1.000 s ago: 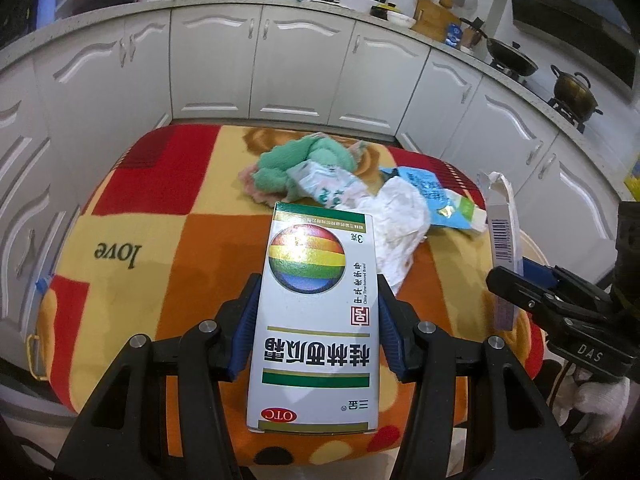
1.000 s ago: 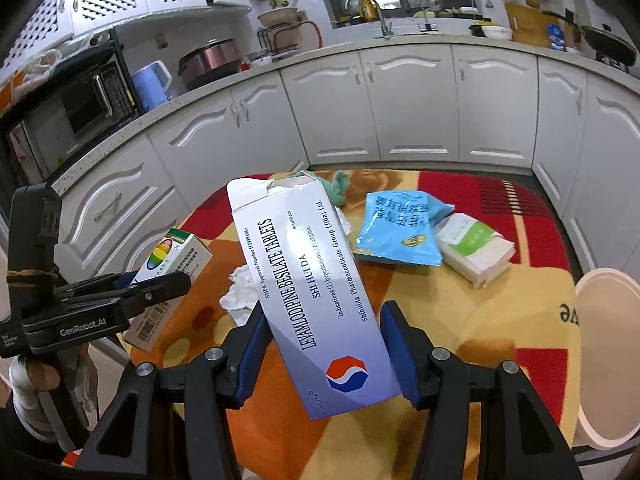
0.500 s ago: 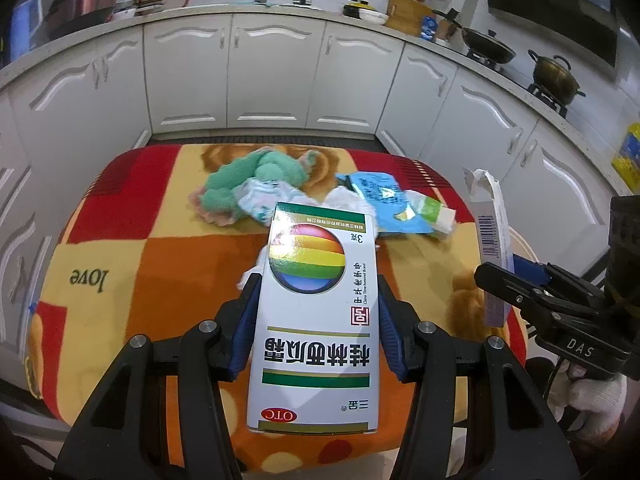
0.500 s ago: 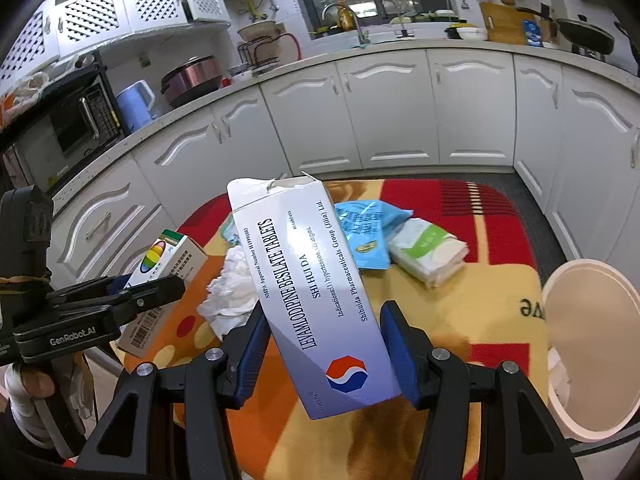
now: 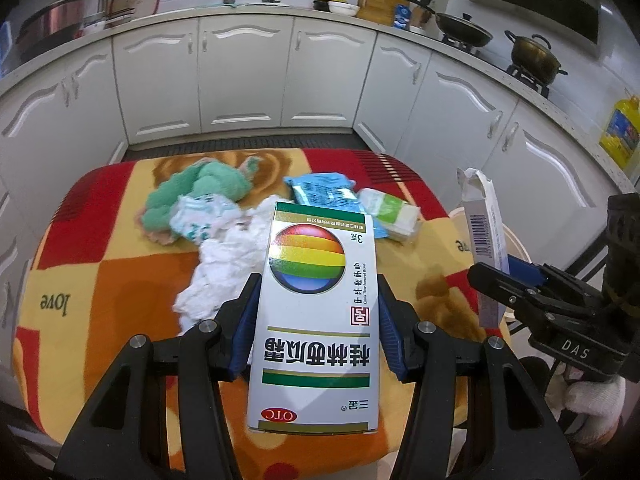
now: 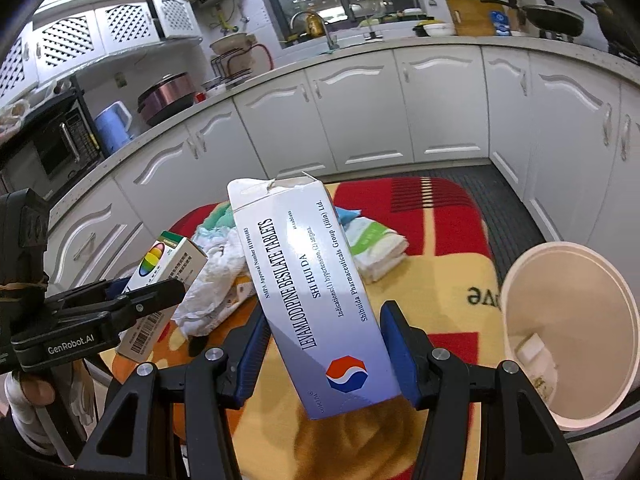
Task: Collect trash
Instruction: 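Carry both medicine boxes over the cream bin with both tools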
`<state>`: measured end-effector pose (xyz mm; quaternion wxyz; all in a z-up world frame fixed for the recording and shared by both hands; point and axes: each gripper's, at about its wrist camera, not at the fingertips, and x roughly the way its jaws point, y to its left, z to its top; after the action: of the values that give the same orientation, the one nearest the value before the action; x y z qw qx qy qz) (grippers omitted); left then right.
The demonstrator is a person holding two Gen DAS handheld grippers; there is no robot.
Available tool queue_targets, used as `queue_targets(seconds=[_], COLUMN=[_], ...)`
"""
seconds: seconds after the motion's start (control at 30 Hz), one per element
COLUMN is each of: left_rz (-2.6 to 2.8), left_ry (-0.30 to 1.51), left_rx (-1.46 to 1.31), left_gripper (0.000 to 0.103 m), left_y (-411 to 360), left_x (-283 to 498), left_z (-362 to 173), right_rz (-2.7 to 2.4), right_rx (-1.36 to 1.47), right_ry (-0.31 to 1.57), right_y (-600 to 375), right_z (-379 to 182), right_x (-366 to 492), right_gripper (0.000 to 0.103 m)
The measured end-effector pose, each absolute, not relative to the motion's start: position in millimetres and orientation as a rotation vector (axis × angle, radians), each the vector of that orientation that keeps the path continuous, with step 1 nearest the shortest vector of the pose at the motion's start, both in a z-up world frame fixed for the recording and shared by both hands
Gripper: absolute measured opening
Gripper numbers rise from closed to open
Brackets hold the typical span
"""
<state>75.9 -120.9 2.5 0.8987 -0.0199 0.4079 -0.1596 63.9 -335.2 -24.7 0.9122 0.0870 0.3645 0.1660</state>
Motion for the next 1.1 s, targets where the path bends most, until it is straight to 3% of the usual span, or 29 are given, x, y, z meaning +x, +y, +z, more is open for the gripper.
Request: queue_targets(seconds=[1.1], left_rz=[-0.485], left_ry=[0.852], left_rx=[0.042], left_gripper=[0.052], left_y=[-238], left_x=[90], left_z=[8], right_rz=[0.173], right_rx=[0.271], right_ry=[0.726], right_y=[-425], right_z=[-24], right_x=[46], right_gripper=[0.054])
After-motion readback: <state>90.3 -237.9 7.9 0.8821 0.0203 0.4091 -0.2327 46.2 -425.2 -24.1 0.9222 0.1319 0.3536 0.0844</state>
